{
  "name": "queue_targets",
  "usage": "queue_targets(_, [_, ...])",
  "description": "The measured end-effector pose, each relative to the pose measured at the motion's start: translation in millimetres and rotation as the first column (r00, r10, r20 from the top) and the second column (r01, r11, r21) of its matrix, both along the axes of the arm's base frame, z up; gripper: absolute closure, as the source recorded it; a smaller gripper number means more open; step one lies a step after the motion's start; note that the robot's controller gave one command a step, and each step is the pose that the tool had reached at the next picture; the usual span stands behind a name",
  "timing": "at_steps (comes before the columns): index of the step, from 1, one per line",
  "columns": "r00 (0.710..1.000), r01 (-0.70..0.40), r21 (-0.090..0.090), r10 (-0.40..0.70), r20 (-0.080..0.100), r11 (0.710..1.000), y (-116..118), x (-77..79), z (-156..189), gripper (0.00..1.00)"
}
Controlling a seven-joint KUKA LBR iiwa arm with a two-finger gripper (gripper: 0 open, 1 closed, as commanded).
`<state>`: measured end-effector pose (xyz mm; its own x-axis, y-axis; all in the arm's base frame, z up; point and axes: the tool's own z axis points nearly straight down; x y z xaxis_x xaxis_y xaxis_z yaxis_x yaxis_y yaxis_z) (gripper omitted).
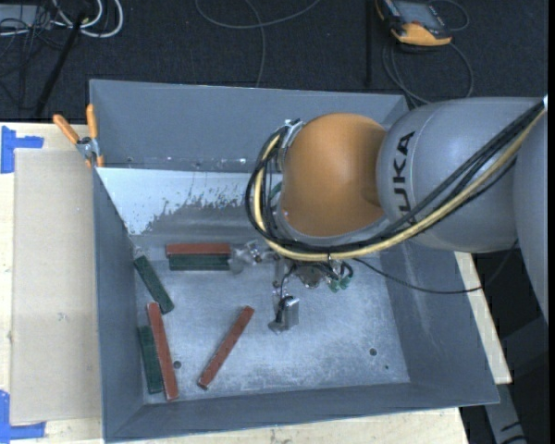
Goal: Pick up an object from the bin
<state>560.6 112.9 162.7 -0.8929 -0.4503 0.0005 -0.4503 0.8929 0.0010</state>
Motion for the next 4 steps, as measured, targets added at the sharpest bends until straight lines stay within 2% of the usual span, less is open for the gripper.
queue_targets(1, [0.932, -0.362, 0.001, 0.362, -0.005, 0.932, 9.6, -3.5, -95.3, 0.0])
queue_targets(2, [0.933, -0.36, 0.001, 0.36, 0.0, 0.933, 9.7, -2.1, -93.0, 1.0])
queue_targets(3, [0.717, -0.697, -0.002, 0.697, 0.005, 0.717, -1.1, -16.1, -92.1, 1.0])
queue_targets(4, [0.537, -0.844, -0.004, 0.844, 0.005, 0.537, -12.7, -55.7, 71.7, 1.0])
